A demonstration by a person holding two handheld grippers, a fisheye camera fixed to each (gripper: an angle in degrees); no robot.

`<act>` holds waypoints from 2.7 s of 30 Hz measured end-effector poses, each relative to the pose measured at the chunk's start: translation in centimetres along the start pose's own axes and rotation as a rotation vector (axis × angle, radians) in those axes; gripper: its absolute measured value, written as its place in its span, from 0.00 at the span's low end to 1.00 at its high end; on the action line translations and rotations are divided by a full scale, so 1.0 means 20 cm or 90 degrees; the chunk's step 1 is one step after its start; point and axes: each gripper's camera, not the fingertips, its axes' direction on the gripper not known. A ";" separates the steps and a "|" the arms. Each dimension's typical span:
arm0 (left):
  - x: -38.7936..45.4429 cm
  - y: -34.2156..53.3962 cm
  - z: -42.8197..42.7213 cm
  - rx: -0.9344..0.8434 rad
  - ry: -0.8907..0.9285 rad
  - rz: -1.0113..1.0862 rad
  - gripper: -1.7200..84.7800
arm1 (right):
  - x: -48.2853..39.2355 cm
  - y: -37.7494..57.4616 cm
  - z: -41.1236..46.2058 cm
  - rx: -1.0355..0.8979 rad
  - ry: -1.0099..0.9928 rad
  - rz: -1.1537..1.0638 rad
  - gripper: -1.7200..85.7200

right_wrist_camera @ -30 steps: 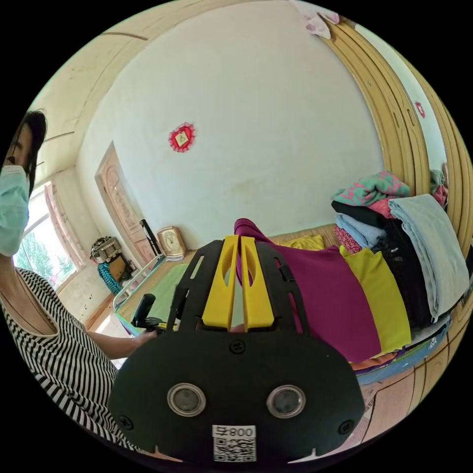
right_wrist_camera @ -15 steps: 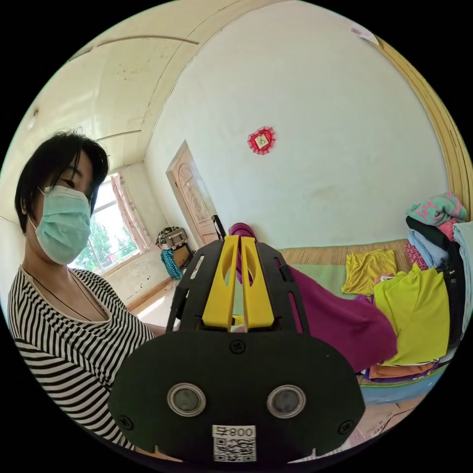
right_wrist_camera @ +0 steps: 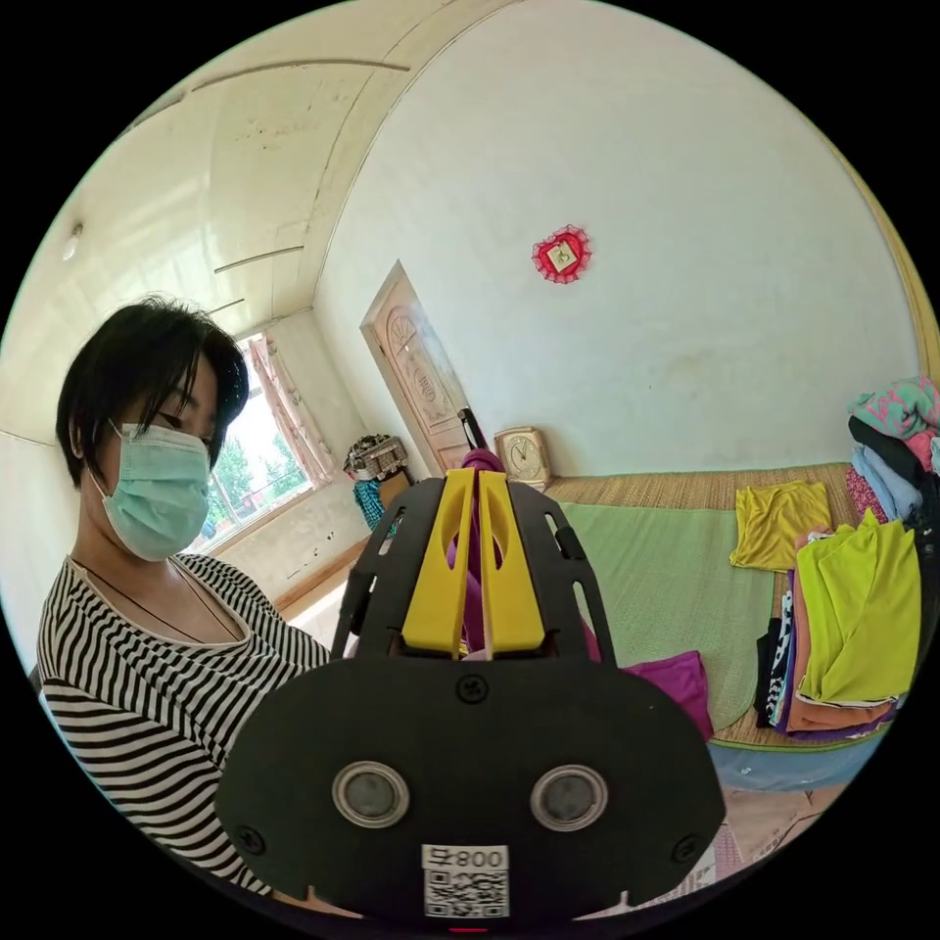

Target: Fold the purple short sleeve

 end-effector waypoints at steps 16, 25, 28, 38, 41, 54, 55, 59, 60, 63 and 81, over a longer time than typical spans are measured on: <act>0.47 0.11 0.25 -0.052 -0.181 0.063 0.16 | -0.09 0.00 -0.01 0.021 -0.022 -0.060 0.02; 0.75 0.02 0.48 -0.073 -0.270 0.127 0.05 | -0.07 0.07 -0.08 0.032 -0.002 -0.051 0.02; 0.85 0.02 0.45 -0.038 -0.267 0.132 0.03 | -0.06 0.10 -0.15 0.044 0.018 -0.047 0.02; 1.16 0.12 0.50 -0.060 -0.242 0.159 0.09 | -0.01 0.17 -0.31 0.101 0.020 -0.031 0.02; 1.24 0.19 0.76 -0.169 -0.265 0.170 0.13 | -0.03 0.17 -0.28 0.090 0.015 -0.039 0.02; 1.69 0.30 1.03 -0.211 -0.295 0.189 0.03 | -0.09 0.21 -0.29 0.079 0.029 -0.046 0.02; 1.70 0.31 1.01 -0.202 -0.293 0.181 0.03 | -0.09 0.22 -0.31 0.082 0.033 -0.045 0.02; 1.85 0.38 0.76 -0.113 -0.274 0.144 0.02 | -0.09 0.24 -0.36 0.100 0.040 -0.040 0.02; 1.90 0.40 0.66 -0.082 -0.271 0.137 0.02 | -0.09 0.24 -0.36 0.103 0.040 -0.040 0.02; 2.06 0.45 0.37 0.014 -0.276 0.129 0.02 | -0.10 0.25 -0.40 0.118 0.040 -0.044 0.02; 3.54 1.09 -0.89 0.510 -0.513 0.325 0.02 | -0.25 0.28 -0.49 0.174 0.007 -0.096 0.02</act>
